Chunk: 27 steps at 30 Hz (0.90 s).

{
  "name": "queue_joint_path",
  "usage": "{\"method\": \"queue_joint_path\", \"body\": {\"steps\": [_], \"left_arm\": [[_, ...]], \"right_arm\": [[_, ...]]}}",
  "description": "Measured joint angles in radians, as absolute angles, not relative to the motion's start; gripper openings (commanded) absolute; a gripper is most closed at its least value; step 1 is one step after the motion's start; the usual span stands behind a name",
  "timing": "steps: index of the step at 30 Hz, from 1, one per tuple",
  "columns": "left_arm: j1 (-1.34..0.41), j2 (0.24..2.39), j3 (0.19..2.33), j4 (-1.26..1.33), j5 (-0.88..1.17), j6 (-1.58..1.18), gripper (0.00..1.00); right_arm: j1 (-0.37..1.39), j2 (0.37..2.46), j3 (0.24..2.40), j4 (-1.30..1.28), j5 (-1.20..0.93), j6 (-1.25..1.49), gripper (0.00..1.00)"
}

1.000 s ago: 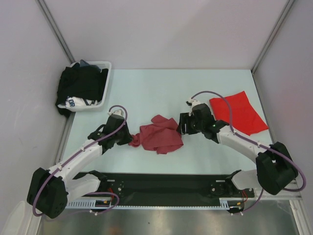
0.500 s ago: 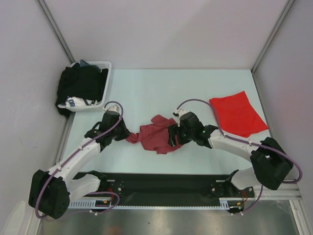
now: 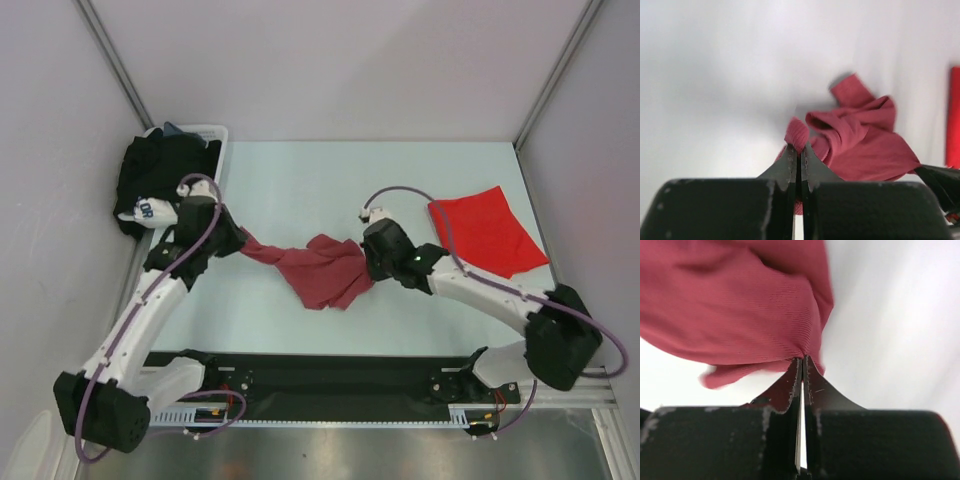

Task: Fold and stack the tank tops
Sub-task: Flatten the tank top out

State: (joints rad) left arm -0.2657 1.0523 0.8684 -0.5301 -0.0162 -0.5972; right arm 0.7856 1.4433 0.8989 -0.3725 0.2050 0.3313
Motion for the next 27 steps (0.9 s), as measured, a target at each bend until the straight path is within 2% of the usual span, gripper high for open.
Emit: {"method": "queue_joint_path", "body": {"steps": [6,11,16,19,20,21,22,23,24,25,26,27], "left_arm": [[-0.244,0.858,1.052,-0.63,-0.034,-0.593,0.0],[-0.244,0.649,1.102,-0.7,-0.031,-0.603,0.01],[-0.244,0.559,1.126,-0.75,-0.029,-0.61,0.02],[-0.243,0.657,1.125,-0.722,-0.006,-0.609,0.02],[-0.243,0.722,1.123,-0.698,0.007,-0.609,0.03],[-0.243,0.798,1.121,-0.665,0.017,-0.609,0.07],[-0.244,0.888,1.119,-0.627,0.026,-0.609,0.26],[-0.243,0.971,1.119,-0.596,0.03,-0.601,0.37],[-0.243,1.085,1.13,-0.566,0.03,-0.603,0.53],[-0.243,1.188,1.145,-0.542,0.03,-0.597,0.76],[-0.243,1.299,1.168,-0.546,0.028,-0.596,0.81],[-0.244,1.392,1.19,-0.553,0.027,-0.599,0.88]], "right_arm": [[0.797,1.103,0.96,-0.406,0.222,0.263,0.0],[0.944,0.825,0.955,-0.407,0.179,0.224,0.0],[0.996,0.738,0.965,-0.422,0.184,0.215,0.0],[0.938,0.813,1.001,-0.427,0.16,0.204,0.01],[0.896,0.858,1.022,-0.427,0.138,0.204,0.06],[0.83,0.927,1.055,-0.429,0.098,0.211,0.19],[0.746,1.007,1.091,-0.424,0.052,0.224,0.6],[0.659,1.082,1.126,-0.411,-0.004,0.242,0.69],[0.581,1.162,1.159,-0.401,-0.053,0.253,0.72],[0.511,1.248,1.185,-0.385,-0.085,0.27,0.75],[0.455,1.319,1.203,-0.385,-0.105,0.286,0.78],[0.42,1.374,1.206,-0.389,-0.114,0.299,0.87]]}}
